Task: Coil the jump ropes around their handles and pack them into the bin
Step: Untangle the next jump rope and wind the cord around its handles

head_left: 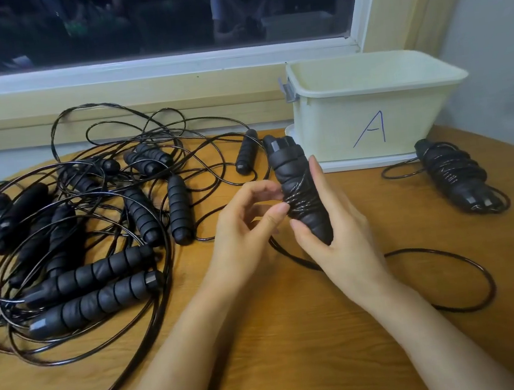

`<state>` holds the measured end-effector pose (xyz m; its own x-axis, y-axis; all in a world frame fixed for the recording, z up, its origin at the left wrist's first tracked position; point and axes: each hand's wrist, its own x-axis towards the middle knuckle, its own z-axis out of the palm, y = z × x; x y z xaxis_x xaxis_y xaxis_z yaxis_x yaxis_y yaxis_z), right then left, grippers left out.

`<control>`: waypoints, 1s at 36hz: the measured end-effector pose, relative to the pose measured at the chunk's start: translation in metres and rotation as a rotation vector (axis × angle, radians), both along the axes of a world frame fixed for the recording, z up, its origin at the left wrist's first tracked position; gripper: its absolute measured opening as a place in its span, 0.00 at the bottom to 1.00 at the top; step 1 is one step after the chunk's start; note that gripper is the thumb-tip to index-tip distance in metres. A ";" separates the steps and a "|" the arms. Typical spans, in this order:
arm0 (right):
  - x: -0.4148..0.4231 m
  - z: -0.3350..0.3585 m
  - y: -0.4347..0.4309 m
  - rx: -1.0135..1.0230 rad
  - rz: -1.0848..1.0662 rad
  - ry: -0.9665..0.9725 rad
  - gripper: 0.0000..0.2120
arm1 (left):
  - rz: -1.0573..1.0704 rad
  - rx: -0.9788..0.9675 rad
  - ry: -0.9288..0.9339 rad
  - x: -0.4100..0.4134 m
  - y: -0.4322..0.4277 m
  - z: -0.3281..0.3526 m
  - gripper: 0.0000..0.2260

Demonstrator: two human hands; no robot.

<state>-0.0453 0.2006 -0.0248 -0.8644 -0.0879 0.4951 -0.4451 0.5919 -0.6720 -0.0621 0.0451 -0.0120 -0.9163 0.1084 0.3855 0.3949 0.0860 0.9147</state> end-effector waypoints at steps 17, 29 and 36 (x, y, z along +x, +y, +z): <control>0.000 -0.006 -0.006 -0.040 -0.003 0.119 0.37 | -0.034 0.167 -0.182 0.000 0.001 0.002 0.30; 0.001 -0.002 -0.008 -0.072 0.090 0.114 0.33 | -0.135 0.281 -0.259 0.003 0.000 0.010 0.35; 0.000 -0.004 -0.006 0.012 0.012 0.168 0.35 | -0.043 0.225 -0.246 0.004 0.004 0.009 0.34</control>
<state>-0.0450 0.1947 -0.0285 -0.7685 -0.1043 0.6313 -0.5574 0.5934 -0.5807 -0.0585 0.0488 -0.0031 -0.9814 0.0865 0.1716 0.1585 -0.1406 0.9773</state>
